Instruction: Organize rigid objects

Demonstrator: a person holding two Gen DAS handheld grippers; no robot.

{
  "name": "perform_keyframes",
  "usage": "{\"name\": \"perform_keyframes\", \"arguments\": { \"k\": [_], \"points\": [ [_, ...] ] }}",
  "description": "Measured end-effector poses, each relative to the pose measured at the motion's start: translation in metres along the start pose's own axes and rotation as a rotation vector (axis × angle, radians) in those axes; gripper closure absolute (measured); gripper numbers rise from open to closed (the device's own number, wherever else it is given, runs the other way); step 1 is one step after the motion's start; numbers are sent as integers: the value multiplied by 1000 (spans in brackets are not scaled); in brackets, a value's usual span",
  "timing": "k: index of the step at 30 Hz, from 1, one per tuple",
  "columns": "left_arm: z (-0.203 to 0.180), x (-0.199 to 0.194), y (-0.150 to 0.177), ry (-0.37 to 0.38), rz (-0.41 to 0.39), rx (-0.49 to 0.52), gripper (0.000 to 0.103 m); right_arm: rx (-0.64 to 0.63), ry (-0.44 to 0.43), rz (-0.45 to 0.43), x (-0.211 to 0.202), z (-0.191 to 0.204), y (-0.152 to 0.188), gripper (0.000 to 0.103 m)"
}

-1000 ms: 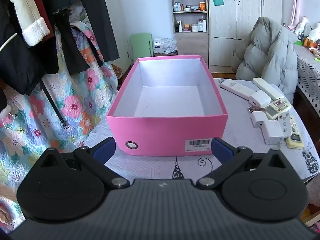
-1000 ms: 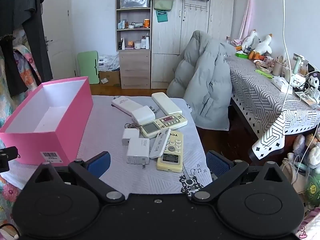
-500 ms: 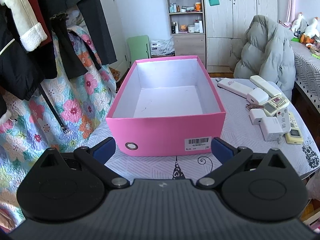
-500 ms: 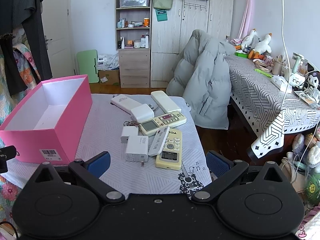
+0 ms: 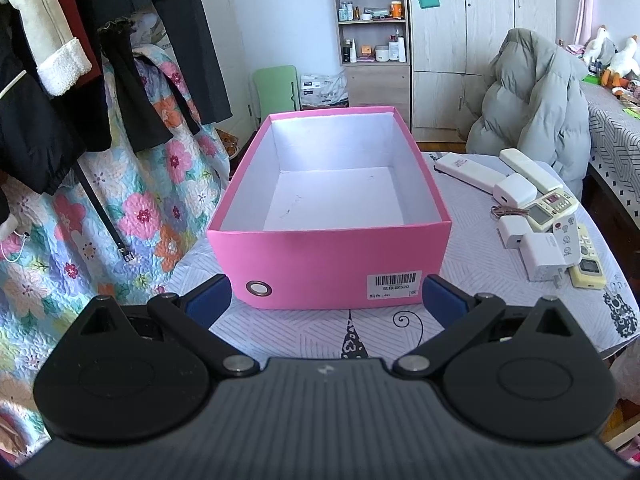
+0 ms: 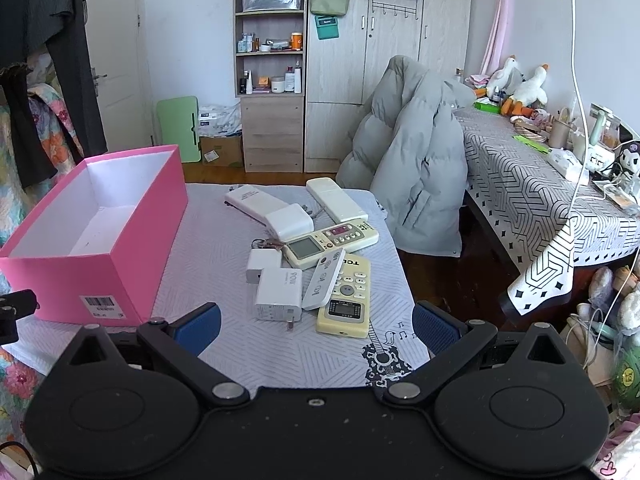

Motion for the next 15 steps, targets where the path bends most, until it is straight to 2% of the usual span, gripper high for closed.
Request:
{"name": "perform_keyframes", "arguments": {
  "k": [15],
  "points": [
    [1, 2, 1, 4, 8, -5, 0, -7, 1, 2, 1, 3, 0, 0]
  ]
}}
Point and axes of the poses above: each gripper's, at about its wrist camera, not at the fingertips, and x roughly the way its jaws point, z to its left, y to its underside, the point moved 10 cm from there along x, roughly the way its jaws point, and after that the axes turned 9 degrees about z, right-handed, at the moved point
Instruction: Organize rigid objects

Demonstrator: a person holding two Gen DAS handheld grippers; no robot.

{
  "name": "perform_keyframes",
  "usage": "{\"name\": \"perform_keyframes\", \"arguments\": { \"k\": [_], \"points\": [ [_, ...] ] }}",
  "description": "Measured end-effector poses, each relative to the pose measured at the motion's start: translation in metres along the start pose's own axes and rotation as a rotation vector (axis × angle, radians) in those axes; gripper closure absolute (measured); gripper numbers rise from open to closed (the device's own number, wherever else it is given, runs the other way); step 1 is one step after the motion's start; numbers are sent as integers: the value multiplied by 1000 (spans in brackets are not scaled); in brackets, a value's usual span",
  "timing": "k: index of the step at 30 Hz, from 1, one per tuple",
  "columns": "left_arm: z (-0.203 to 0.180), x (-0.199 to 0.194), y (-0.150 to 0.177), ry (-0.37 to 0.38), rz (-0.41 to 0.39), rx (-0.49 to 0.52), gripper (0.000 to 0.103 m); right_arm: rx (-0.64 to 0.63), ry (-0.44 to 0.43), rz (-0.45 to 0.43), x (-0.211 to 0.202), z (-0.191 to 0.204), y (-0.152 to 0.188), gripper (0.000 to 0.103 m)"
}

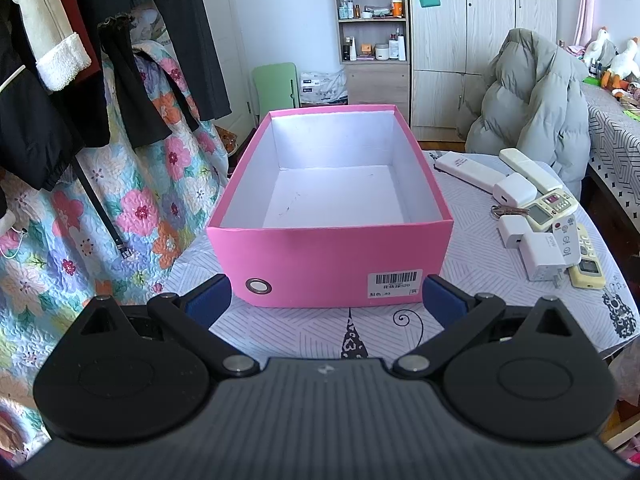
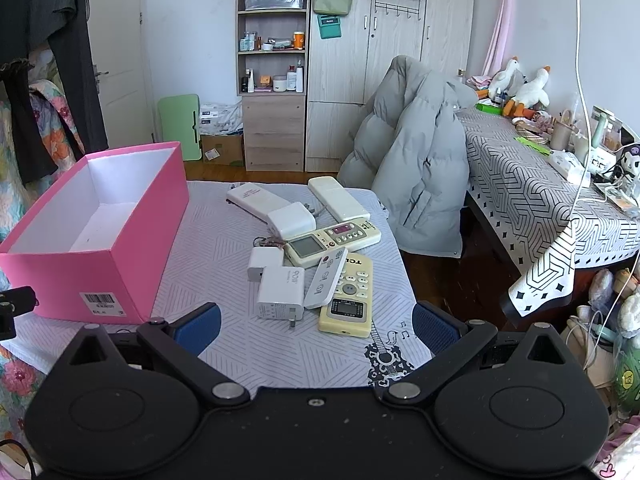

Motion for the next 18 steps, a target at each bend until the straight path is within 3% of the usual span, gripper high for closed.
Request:
{"name": "perform_keyframes", "arguments": {
  "k": [18],
  "points": [
    [-2, 2, 0, 5, 2, 7, 0, -2, 1, 2, 1, 1, 0, 0]
  ]
}}
Point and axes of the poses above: each gripper's, at about its wrist camera, not at the fingertips, and x roughly the way its jaws point, z to its left, y to its underside, the point moved 10 cm from there along x, roughly the way its jaws point, and after that the axes turned 9 degrees about z, right-handed, at the moved point
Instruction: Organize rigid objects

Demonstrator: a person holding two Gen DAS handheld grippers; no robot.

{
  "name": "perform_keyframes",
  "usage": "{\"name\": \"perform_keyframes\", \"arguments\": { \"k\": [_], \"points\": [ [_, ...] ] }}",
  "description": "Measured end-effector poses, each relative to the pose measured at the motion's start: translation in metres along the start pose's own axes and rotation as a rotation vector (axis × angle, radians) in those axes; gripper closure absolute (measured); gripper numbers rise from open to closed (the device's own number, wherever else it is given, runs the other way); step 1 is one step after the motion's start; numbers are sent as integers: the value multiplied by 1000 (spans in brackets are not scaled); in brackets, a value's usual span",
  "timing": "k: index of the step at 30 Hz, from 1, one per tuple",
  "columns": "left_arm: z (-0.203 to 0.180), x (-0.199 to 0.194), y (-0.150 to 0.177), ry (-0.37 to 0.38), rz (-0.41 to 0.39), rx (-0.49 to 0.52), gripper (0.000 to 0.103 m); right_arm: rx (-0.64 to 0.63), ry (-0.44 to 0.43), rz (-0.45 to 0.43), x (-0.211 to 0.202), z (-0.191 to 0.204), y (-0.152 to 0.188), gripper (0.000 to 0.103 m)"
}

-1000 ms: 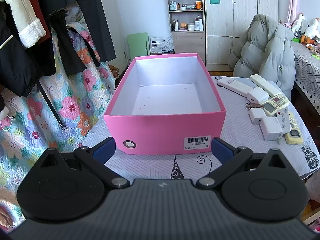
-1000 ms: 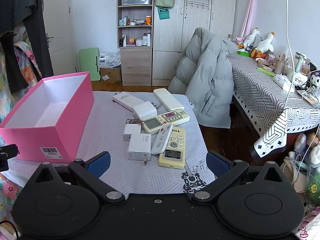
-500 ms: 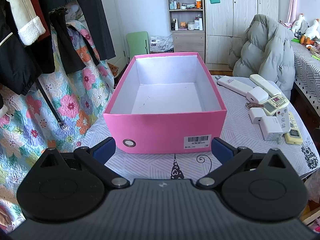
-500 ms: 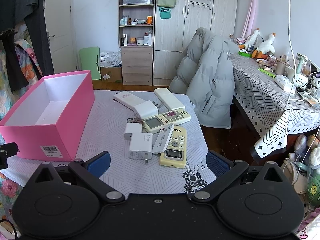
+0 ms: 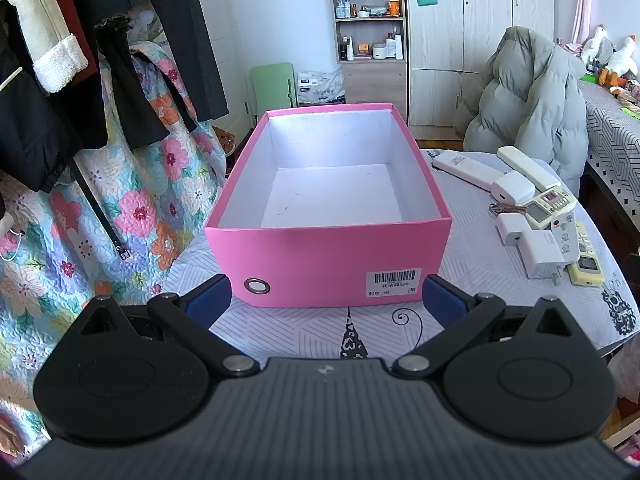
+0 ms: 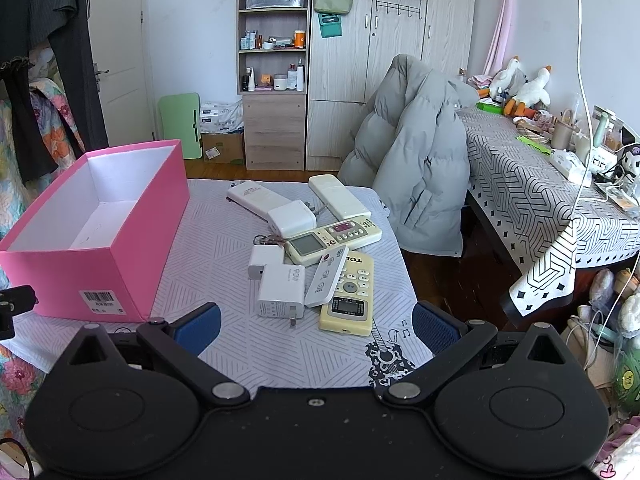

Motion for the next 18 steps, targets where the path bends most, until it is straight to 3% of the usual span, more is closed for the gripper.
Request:
{"name": "perform_keyframes", "arguments": {
  "k": [18],
  "points": [
    [-12, 5, -9, 71, -16, 5, 1, 3, -18, 16, 14, 0, -3, 0]
  ]
}}
Point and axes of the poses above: each gripper's, at about its wrist camera, not at the fingertips, and x roughly the way its jaws point, z to its left, y to its underside, the point moved 10 cm from there along x, roughly the way its jaws point, and after that the axes turned 9 degrees about z, right-handed, at the moved point
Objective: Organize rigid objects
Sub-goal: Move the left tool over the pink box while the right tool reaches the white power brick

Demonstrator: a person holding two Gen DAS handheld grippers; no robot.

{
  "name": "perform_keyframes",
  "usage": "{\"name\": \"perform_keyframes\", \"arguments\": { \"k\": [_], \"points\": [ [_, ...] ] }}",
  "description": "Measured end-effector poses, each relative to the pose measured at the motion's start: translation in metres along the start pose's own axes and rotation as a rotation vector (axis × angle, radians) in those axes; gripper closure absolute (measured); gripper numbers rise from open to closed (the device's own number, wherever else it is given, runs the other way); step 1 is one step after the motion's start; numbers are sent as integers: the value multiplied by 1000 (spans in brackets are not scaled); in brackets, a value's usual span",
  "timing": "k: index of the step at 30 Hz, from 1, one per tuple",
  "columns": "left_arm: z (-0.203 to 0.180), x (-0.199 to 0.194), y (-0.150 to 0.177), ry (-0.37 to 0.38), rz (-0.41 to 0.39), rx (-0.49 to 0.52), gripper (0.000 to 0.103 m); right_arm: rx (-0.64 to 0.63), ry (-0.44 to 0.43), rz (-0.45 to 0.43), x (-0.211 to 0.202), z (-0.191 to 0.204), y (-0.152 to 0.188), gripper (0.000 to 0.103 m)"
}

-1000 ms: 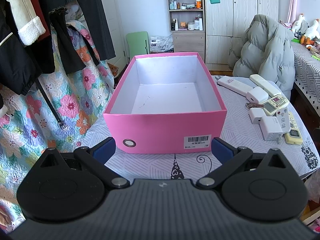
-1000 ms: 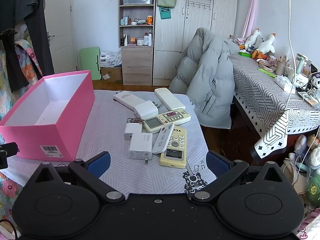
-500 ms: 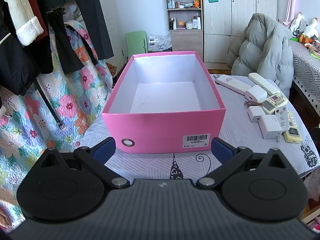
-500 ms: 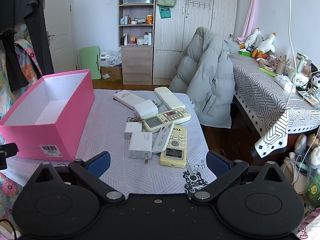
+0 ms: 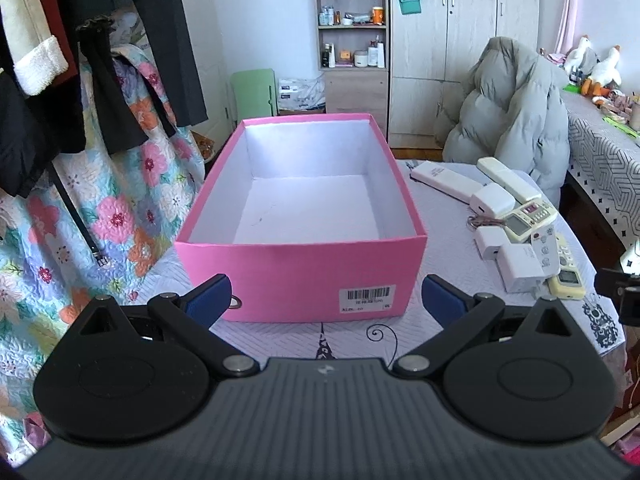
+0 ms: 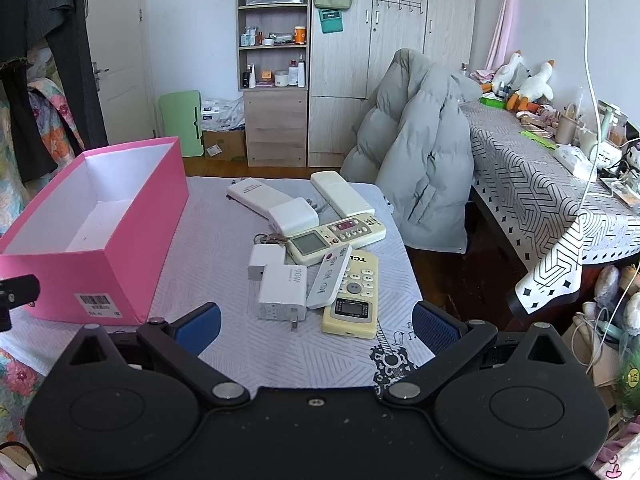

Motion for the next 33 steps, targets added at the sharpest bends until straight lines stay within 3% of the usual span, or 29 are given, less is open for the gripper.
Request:
{"name": "perform_keyframes", "arguments": {
  "k": [13, 17, 19, 22, 24, 28, 31, 33],
  "points": [
    [14, 21, -5, -35, 39, -26, 0, 0, -119, -41, 7, 8, -12, 0],
    [33, 8, -28, 31, -89, -109, 1, -24, -215, -160, -1, 12, -28, 0],
    [43, 3, -42, 44, -108, -116, 1, -22, -276, -234, -6, 12, -35, 0],
    [60, 0, -64, -36, -140, -60, 1, 11, -322, -275, -2, 8, -46, 0],
    [71, 4, -77, -84, -138, -24, 1, 21, -317, -258, 8, 4, -52, 0],
    [87, 26, -93, -90, -75, 5, 1, 34, -286, -199, 37, -2, -59, 0],
    [103, 51, -101, -105, -55, -10, 8, 22, -270, -136, 59, -3, -59, 0],
    [112, 71, -99, -117, -4, -23, 21, 14, -257, -112, 67, -2, -57, 1]
  ]
}}
Point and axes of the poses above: each gripper's, at about its wrist camera, not at the fingertips, and x roughly the way its jaws point, z to its left, y to its underside, the point moved 10 cm from there along x, roughly the way its jaws point, and after that the axes turned 9 degrees about z, right-handed, at the moved point
